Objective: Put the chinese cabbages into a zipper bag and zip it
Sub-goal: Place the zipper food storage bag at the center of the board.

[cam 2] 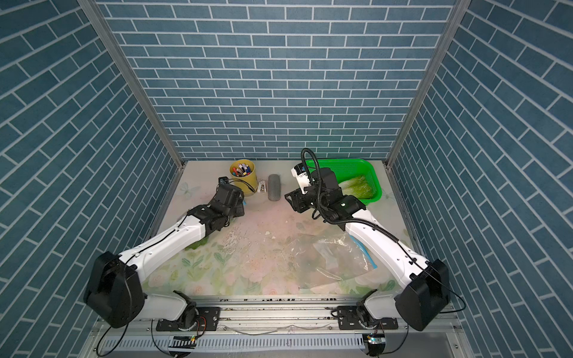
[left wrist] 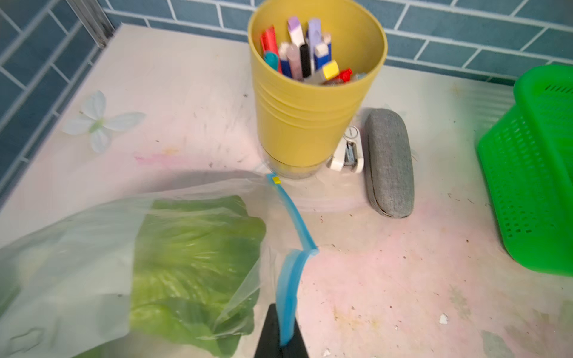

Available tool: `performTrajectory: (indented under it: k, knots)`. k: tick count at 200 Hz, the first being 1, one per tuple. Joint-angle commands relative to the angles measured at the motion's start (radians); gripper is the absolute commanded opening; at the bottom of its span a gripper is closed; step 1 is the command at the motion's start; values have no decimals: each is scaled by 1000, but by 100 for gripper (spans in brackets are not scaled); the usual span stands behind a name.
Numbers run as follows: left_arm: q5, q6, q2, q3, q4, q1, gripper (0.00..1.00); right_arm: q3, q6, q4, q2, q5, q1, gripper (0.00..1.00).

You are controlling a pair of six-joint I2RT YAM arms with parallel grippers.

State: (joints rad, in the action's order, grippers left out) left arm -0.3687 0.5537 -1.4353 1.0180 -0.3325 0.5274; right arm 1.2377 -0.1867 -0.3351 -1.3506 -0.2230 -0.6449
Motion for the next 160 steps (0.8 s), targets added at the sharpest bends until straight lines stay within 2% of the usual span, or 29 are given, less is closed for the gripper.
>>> performTrajectory:
  k: [1, 17, 33, 65, 92, 137, 160]
  knots:
    - [29, 103, -66, -25, 64, 18, 0, -18, -32, 17, 33, 29, 4, 54]
    - [29, 127, -103, -53, 113, 31, 0, -28, -33, 16, 42, 27, 4, 54]
    - [-19, 134, -146, -59, 129, 30, 0, -43, -30, 27, 48, 30, 3, 54]
    - [-45, 134, -224, -42, 131, -5, 0, -46, -36, 25, 45, 38, 4, 54]
    - [-73, 131, -234, -57, 142, -72, 0, -48, -22, 19, 44, 63, 4, 54]
    - [-24, 87, -221, -85, 209, -221, 0, -50, -22, 27, 36, 65, 5, 54]
    - [-16, 80, -226, -56, 198, -261, 0, -43, -24, 14, 19, 71, 7, 54]
